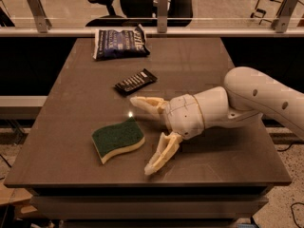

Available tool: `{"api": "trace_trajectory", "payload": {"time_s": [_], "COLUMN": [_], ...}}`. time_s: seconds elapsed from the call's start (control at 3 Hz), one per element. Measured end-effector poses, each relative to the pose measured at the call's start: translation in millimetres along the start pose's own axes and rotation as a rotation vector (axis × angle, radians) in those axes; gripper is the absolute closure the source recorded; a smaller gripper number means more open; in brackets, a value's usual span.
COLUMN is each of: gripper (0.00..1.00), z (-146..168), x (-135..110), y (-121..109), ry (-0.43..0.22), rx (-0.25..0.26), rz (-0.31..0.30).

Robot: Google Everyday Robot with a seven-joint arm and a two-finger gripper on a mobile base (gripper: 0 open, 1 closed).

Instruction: Move sponge near rxbar chocolate

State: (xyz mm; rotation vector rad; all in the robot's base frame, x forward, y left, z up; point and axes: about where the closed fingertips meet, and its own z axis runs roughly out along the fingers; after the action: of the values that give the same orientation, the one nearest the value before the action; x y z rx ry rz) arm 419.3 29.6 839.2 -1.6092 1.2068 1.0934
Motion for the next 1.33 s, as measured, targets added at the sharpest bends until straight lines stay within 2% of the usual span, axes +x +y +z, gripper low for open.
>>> {"api": "trace_trajectory", "payload": {"time_s": [0.33, 1.33], "gripper": [0.19, 0.89], "z": [11, 28], "x": [-7, -12], "y": [8, 15], "ry": [-0.01, 0.005], "rx": [-0.02, -0.068], "rz": [-0.007, -0.045]}}
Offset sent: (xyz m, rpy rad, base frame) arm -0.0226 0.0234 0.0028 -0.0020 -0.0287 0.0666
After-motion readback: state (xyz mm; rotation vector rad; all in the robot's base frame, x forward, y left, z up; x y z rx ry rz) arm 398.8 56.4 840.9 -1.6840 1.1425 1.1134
